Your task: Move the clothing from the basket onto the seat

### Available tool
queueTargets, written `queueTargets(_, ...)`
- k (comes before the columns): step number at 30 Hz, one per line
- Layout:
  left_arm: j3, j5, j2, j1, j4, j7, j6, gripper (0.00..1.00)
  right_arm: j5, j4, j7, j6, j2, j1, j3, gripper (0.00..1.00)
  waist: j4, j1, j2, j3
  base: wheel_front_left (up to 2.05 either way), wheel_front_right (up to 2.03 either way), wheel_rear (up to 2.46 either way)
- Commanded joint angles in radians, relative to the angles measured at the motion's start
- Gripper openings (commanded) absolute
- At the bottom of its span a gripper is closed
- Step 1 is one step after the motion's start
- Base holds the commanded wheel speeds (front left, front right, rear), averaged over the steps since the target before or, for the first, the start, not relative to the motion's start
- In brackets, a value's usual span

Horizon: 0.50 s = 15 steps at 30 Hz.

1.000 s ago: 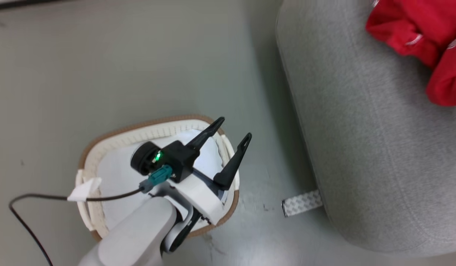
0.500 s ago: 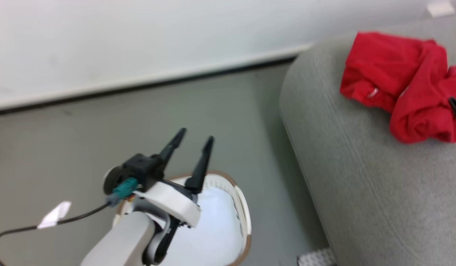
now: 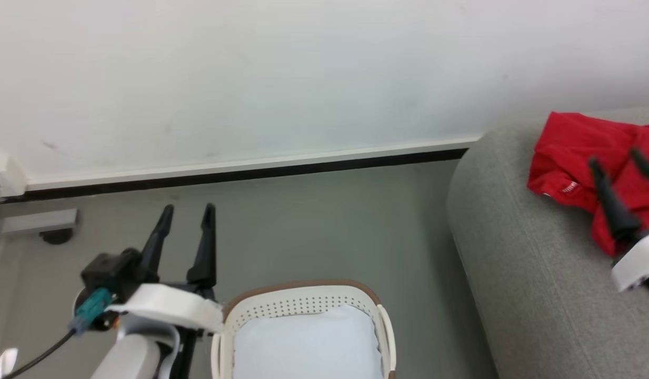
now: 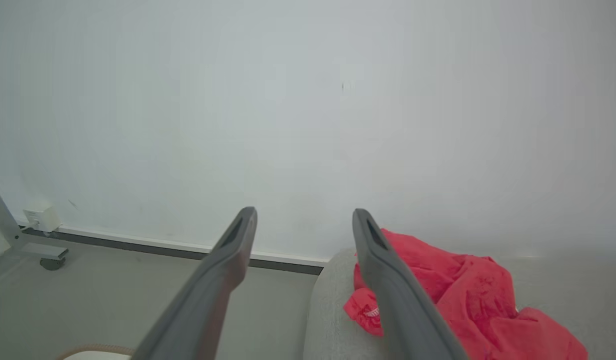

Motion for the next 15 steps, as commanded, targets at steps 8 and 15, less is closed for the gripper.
queueTargets(8,0.159,0.046,-0.05,0.142,-0.045,0.0,-0.004,1.0,-0.144,-0.032,-0.176,-0.002,0.201,0.214,-0.114,1.0,0.038,0.0003,0.0,-0.023,0.0,0.0,0.0)
queueTargets(15,0.271,0.11,-0.137,0.25,-0.076,0.0,-0.055,1.0,-0.225,-0.041,-0.259,-0.002,0.318,0.341,-0.181,1.0,0.059,0.0003,0.0,-0.04,0.0,0.0,0.0)
